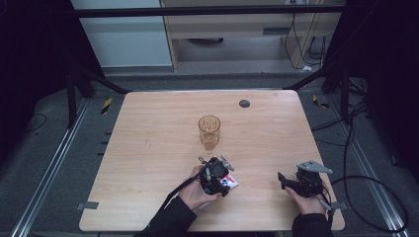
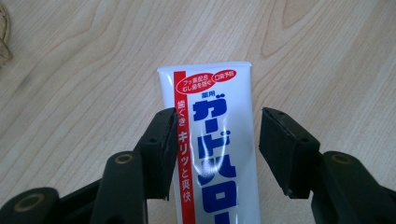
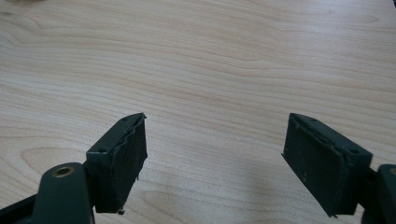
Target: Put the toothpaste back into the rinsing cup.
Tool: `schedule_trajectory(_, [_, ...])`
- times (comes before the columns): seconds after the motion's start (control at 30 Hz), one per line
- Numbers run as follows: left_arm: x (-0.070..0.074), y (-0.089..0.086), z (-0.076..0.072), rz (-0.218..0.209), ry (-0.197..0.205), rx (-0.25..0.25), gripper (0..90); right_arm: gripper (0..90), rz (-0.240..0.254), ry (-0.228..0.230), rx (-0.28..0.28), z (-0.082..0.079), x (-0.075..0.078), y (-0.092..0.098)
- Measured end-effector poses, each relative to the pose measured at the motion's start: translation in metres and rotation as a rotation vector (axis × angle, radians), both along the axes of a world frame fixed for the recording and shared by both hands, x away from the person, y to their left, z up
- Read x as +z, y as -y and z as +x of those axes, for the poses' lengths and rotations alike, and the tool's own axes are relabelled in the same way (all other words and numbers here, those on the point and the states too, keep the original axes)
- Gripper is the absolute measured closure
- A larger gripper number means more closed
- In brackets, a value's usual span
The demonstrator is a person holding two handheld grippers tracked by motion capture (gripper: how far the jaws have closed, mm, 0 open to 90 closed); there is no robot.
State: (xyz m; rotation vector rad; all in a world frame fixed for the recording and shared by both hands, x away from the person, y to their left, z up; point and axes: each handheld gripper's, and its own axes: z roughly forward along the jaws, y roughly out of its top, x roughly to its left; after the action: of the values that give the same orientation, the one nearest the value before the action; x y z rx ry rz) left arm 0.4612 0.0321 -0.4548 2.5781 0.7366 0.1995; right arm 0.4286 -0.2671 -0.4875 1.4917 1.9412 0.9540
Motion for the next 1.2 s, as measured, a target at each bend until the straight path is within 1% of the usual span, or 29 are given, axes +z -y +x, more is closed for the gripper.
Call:
schedule_trajectory(0.13, [-0.001, -0.001, 0.001, 0.0, -0.003, 0.002, 44.8, 21.4, -0.006, 0.0, 0.001, 0.0, -0.001, 0.0])
schedule_trajectory(0.27, [-0.004, -0.002, 0.001, 0.008, -0.005, 0.006, 42.2, 21.3, -0.008, -0.002, 0.001, 0.001, -0.001, 0.0])
schedule_trajectory(0.3, [-0.007, -0.002, 0.001, 0.01, -0.013, 0.009, 41.3, 21.3, -0.003, -0.004, 0.0, 0.0, -0.001, 0.0])
schedule_trajectory(0.4, [-0.009, -0.002, 0.002, 0.011, -0.016, 0.01, 39.7, 21.2, -0.005, -0.006, 0.002, 0.001, -0.001, 0.0])
schedule_trajectory(0.6, [-0.012, 0.001, 0.003, 0.03, -0.016, 0.008, 37.3, 21.2, -0.007, -0.007, 0.004, 0.001, -0.001, -0.001])
schedule_trajectory(0.7, [-0.015, 0.003, 0.004, 0.036, -0.024, 0.011, 36.4, 21.1, -0.006, -0.008, 0.003, 0.001, -0.001, 0.0])
schedule_trajectory(0.93, [-0.018, 0.004, 0.006, 0.045, -0.033, 0.009, 35.5, 21.1, -0.009, -0.007, 0.003, 0.001, -0.001, 0.0])
schedule_trajectory(0.97, [-0.019, 0.005, 0.006, 0.051, -0.034, 0.008, 35.6, 21.1, -0.01, -0.007, 0.004, 0.001, -0.001, 0.0])
schedule_trajectory(1.03, [-0.02, 0.005, 0.006, 0.052, -0.03, 0.007, 35.8, 21.1, -0.01, -0.008, 0.004, 0.001, -0.001, 0.0])
schedule_trajectory(1.2, [-0.02, 0.006, 0.006, 0.058, -0.032, 0.006, 37.2, 21.1, -0.009, -0.007, 0.0, 0.001, -0.001, 0.0])
